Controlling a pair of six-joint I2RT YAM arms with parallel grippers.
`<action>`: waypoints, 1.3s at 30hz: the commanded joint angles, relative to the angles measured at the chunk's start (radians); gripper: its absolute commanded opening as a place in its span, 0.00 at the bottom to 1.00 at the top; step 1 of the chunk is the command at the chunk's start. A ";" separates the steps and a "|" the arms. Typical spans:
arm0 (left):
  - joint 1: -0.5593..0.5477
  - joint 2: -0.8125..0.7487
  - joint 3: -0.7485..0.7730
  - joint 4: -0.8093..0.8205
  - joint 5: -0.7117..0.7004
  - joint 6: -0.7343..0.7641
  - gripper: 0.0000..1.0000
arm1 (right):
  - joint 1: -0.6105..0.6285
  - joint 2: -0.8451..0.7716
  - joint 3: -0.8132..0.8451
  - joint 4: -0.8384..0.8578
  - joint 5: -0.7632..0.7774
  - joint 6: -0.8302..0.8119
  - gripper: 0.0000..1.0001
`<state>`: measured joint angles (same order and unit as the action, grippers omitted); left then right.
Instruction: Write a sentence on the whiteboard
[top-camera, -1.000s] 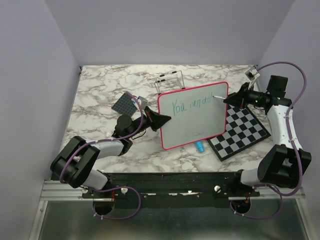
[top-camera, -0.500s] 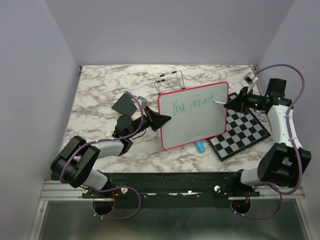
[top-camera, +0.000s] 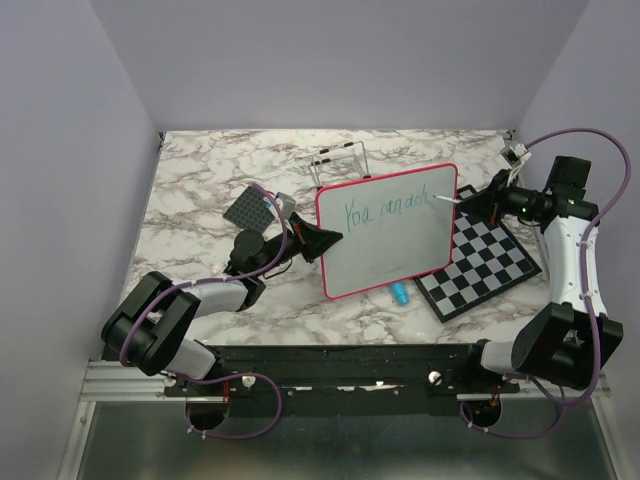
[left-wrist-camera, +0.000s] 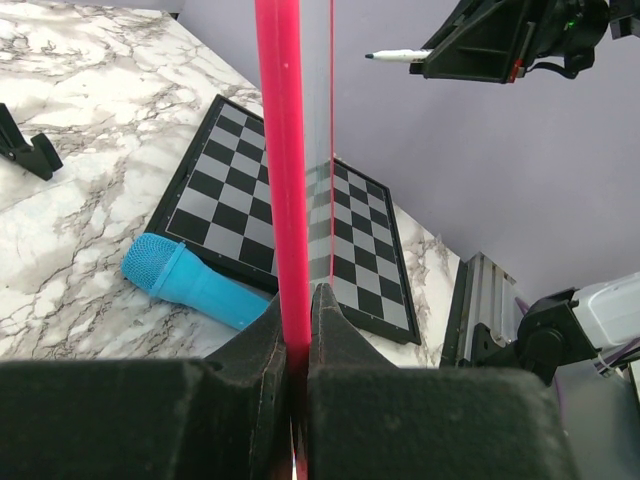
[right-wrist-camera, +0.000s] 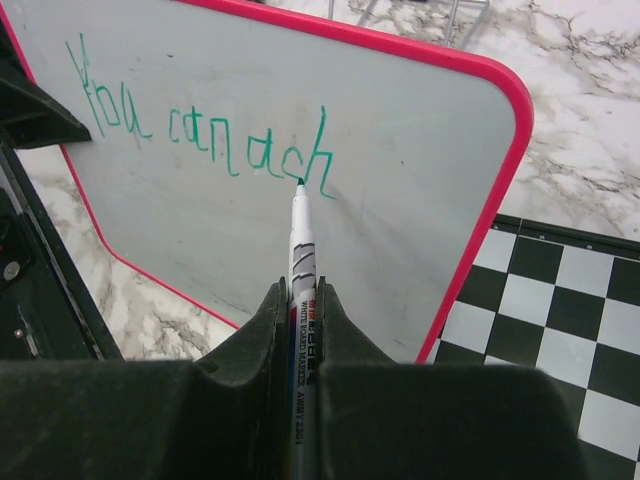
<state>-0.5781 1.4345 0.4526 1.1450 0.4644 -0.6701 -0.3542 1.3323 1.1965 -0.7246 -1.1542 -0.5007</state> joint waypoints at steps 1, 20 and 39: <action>-0.003 0.012 -0.005 -0.077 0.020 0.122 0.00 | -0.003 -0.031 -0.025 -0.021 -0.055 -0.035 0.01; -0.003 0.020 -0.011 -0.067 0.020 0.121 0.00 | -0.011 -0.028 -0.044 0.033 -0.033 -0.050 0.01; -0.002 0.023 -0.015 -0.073 0.020 0.124 0.00 | -0.025 -0.008 -0.048 0.134 -0.033 0.010 0.01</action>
<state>-0.5781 1.4345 0.4526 1.1446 0.4644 -0.6697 -0.3740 1.3136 1.1606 -0.6559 -1.1763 -0.5156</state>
